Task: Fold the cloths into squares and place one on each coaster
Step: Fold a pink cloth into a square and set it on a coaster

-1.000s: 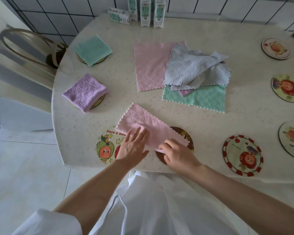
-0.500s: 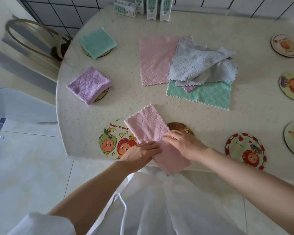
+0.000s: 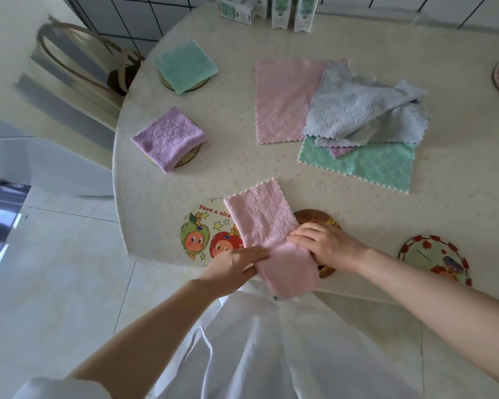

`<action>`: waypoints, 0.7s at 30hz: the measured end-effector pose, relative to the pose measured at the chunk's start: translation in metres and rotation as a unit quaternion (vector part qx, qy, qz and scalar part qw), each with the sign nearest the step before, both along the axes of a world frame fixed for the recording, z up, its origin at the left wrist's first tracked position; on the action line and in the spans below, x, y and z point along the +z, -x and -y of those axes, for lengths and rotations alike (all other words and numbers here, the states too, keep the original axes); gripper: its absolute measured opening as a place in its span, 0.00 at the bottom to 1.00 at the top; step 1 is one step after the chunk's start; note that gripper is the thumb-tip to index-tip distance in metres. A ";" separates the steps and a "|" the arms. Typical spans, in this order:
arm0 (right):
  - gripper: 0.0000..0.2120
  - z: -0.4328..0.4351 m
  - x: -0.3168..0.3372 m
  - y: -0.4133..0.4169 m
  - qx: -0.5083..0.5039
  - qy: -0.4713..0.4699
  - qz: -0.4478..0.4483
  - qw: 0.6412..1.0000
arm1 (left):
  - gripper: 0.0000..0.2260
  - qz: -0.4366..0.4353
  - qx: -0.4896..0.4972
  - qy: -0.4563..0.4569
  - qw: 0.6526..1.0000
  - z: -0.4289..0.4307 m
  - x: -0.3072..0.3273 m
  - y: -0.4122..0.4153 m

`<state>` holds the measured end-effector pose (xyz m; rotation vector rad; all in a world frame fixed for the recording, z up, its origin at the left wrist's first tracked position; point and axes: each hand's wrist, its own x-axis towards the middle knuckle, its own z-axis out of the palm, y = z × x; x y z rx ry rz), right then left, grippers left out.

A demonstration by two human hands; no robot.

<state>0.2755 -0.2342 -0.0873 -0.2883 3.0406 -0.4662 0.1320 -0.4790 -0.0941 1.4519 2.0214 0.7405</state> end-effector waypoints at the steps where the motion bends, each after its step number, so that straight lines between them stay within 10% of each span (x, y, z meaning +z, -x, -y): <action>1: 0.20 -0.002 0.001 0.001 0.005 0.004 -0.005 1.000 | 0.17 0.000 0.001 0.002 1.000 0.001 -0.001 -0.003; 11: 0.14 -0.015 0.010 0.014 -0.073 0.129 0.114 0.982 | 0.14 0.120 0.135 0.056 0.982 -0.006 0.007 -0.012; 17: 0.14 -0.006 0.013 0.063 -0.323 0.268 0.187 0.888 | 0.09 0.451 0.464 0.090 0.757 -0.039 0.020 0.013; 21: 0.20 -0.006 0.004 0.079 -0.369 0.228 0.213 0.875 | 0.08 0.493 0.507 0.115 0.698 -0.048 0.023 0.020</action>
